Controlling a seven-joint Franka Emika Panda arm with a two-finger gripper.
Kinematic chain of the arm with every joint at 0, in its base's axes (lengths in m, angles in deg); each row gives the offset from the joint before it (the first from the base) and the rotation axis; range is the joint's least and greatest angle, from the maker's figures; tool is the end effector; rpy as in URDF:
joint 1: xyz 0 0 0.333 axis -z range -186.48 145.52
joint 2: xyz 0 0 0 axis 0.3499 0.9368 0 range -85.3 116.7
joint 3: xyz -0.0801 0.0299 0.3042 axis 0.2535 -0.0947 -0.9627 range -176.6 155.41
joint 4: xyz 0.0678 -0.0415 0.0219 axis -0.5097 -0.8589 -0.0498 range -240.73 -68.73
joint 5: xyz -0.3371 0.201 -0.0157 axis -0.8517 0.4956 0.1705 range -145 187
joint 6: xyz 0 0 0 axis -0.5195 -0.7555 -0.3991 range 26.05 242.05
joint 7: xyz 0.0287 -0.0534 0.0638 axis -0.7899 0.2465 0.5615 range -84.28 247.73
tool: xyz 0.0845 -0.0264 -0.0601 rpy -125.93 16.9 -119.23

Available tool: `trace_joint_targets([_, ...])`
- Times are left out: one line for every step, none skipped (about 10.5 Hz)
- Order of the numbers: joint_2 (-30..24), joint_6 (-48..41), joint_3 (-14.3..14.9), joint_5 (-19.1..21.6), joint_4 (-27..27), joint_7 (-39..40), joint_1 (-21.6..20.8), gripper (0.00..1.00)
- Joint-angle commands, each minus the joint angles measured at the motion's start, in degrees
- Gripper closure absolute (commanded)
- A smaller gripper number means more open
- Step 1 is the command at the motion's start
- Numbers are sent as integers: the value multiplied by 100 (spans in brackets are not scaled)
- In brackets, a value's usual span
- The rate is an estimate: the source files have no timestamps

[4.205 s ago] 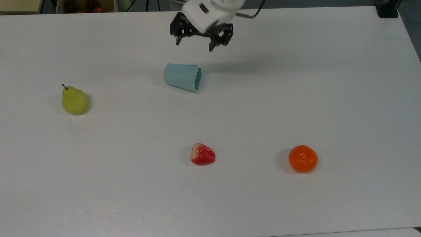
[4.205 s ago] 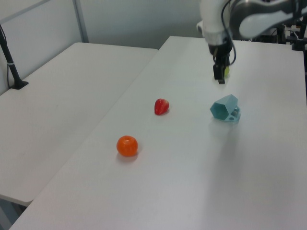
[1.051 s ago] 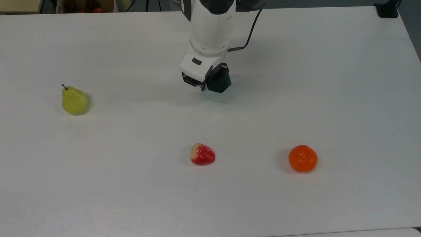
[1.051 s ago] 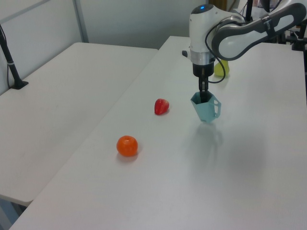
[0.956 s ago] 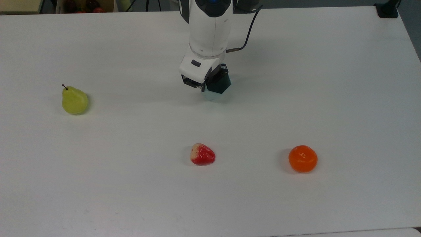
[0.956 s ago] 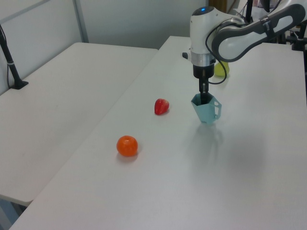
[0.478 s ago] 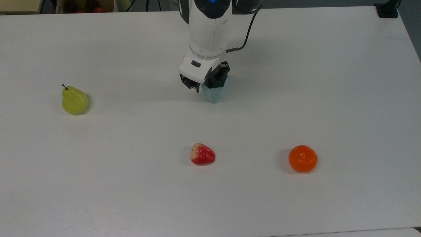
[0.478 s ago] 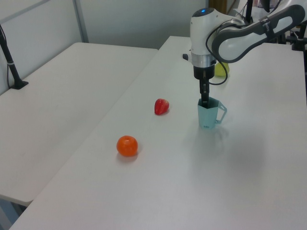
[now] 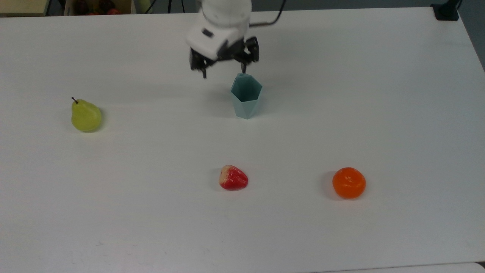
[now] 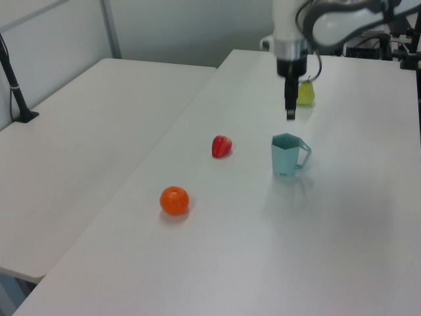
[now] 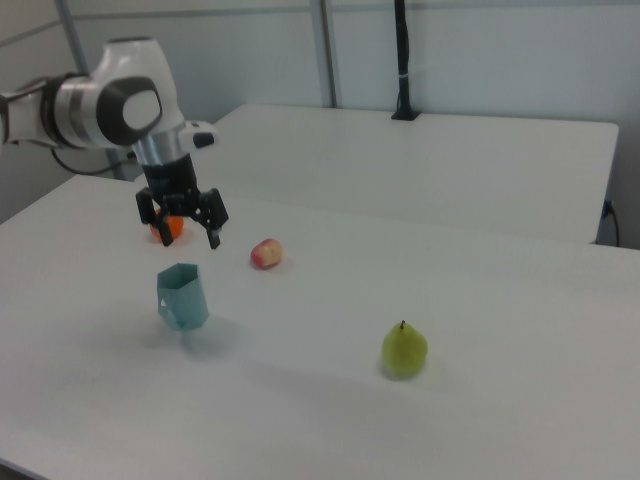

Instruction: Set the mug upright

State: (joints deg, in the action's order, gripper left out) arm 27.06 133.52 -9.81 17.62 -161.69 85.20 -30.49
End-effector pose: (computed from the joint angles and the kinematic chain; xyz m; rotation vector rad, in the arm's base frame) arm 0.6108 0.0952 0.4744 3.0589 0.3680 -0.0452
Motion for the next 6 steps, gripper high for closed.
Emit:
trace_joint_targets([-1010,-643,27,92,-130,-278,455,0])
trace_joint_targets([-1205,-854,18,110,-104,-278,587,0])
trace_joint_targets([-1302,-987,35,110,-104,-278,606,0])
trace_joint_targets([-1312,-1066,44,110,-78,-286,606,0])
trace_joint_targets([-1312,-1198,44,110,53,-295,606,0])
trace_joint_targets([-1312,-1260,44,110,72,-295,641,0])
